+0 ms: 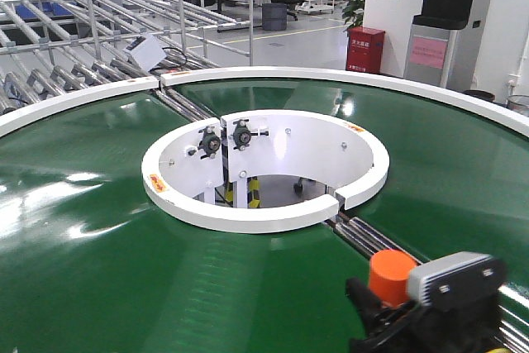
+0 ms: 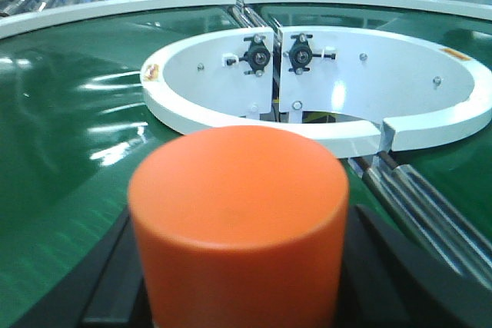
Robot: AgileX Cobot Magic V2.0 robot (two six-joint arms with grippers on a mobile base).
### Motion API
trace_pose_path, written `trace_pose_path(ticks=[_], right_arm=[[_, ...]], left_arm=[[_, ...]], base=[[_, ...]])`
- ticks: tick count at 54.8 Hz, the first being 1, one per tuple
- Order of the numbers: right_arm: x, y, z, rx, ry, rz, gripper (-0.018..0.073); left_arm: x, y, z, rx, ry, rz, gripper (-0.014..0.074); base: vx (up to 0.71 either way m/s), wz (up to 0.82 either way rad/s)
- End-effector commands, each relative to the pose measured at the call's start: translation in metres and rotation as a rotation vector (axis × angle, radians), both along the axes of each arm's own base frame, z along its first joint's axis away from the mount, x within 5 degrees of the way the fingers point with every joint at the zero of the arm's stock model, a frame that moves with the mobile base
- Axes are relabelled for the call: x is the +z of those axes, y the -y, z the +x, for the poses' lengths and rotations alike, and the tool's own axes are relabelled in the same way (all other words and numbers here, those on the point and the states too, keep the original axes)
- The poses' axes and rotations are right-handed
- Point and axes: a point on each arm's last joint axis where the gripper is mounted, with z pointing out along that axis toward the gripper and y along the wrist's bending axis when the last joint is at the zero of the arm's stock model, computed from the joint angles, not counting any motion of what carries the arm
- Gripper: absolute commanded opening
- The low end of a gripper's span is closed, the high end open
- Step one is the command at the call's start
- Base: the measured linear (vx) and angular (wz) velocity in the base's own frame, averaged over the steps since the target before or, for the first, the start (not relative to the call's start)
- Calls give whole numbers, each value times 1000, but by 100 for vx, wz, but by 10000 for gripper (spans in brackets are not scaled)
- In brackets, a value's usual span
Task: Grab orange capacitor from left shelf to right conveyor
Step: 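Lower the cylinder onto the belt and open the right gripper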
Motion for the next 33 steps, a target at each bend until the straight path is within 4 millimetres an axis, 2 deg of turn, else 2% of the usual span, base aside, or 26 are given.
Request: trace_pose_path(ticks=[1, 9, 20, 27, 33], right_arm=[[5, -7, 16, -1, 197, 60, -6], [-36, -14, 35, -4, 113, 38, -6], [-73, -17, 42, -5, 57, 11, -4], [-87, -18, 43, -5, 20, -5, 0], [-88, -18, 43, -5, 17, -7, 17]], left_arm=[[18, -1, -3, -5, 110, -37, -6], [18, -1, -3, -5, 110, -37, -6], [18, -1, -3, -5, 110, -37, -6], [18, -1, -3, -5, 110, -37, -6], [18, -1, -3, -5, 110, -37, -6]], base=[[0, 0], [0, 0], [0, 0], [0, 0], [0, 0]])
